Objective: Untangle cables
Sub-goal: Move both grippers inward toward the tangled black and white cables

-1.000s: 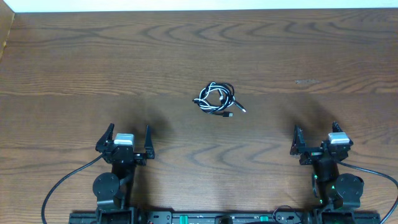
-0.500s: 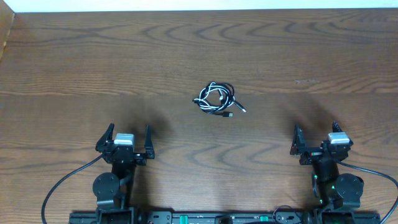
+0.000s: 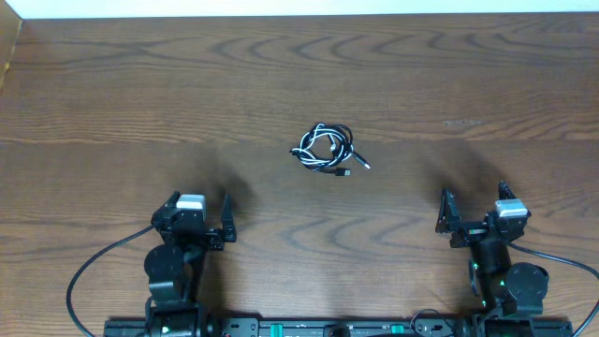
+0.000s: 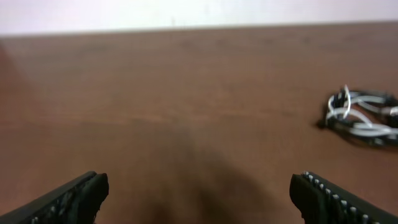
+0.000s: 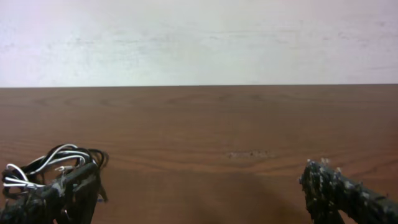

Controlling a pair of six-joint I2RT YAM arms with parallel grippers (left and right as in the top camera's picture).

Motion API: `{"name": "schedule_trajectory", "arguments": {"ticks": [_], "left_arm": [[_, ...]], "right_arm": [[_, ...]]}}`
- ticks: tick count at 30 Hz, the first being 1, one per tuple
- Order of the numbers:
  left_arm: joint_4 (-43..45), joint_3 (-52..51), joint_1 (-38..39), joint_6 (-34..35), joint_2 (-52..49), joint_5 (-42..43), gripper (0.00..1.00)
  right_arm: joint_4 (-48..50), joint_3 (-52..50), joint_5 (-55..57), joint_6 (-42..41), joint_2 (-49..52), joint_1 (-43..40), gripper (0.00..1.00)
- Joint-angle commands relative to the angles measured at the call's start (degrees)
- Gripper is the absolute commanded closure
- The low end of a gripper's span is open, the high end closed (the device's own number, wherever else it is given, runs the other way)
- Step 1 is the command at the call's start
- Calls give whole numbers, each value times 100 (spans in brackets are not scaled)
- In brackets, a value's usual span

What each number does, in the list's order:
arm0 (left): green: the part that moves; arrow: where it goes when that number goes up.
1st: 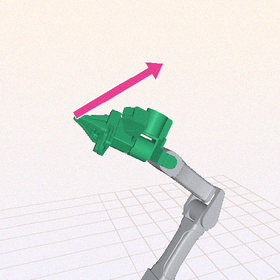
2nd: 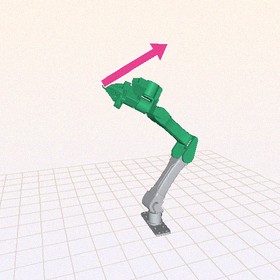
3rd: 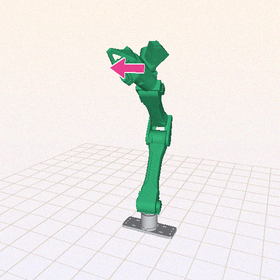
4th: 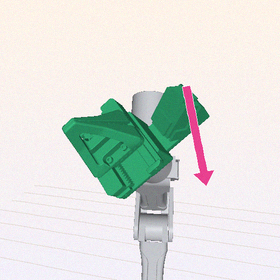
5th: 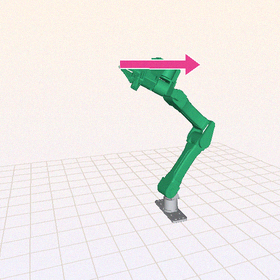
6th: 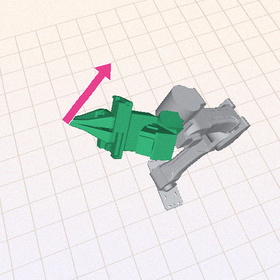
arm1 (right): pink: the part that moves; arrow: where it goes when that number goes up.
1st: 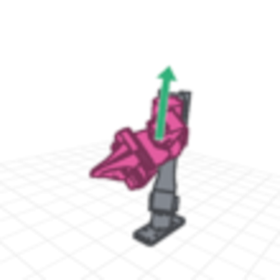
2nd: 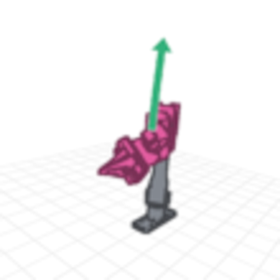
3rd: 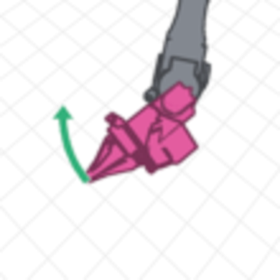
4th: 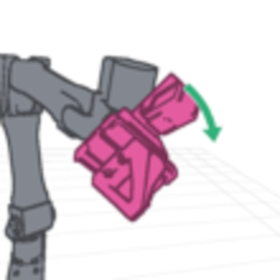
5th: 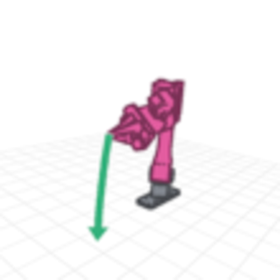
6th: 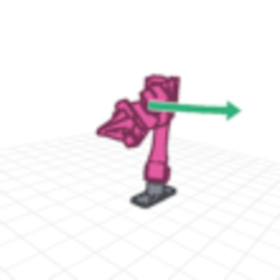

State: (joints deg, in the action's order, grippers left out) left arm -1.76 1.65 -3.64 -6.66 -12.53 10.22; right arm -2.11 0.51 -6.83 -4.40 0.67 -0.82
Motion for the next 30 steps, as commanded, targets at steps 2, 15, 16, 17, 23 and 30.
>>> {"name": "schedule_trajectory", "arguments": {"ticks": [2, 15, 16, 17, 23, 30], "left_arm": [[-149, 396, 9, 142, -439, 131, 2], [-2463, 3340, 22, 162, -2822, 1038, 2], [-2752, 3633, 24, 197, -2997, 1038, 2], [-2938, 3829, 24, 273, -3117, 1036, 2], [-3604, 4966, 24, 400, -3963, 1296, 2], [-3663, 5873, 120, 872, -4710, 1939, 2]], "right_arm": [[0, -20, -203, -114, -35, 55, 1], [-389, 560, -1016, -114, 42, 55, 1], [-540, 704, -1141, -114, 92, 55, 1], [-673, 855, -1300, -114, 151, 55, 1], [-1145, 1808, -1862, -446, 767, 55, 1], [-2122, 3532, -2387, -498, 2389, 55, 1]]}}
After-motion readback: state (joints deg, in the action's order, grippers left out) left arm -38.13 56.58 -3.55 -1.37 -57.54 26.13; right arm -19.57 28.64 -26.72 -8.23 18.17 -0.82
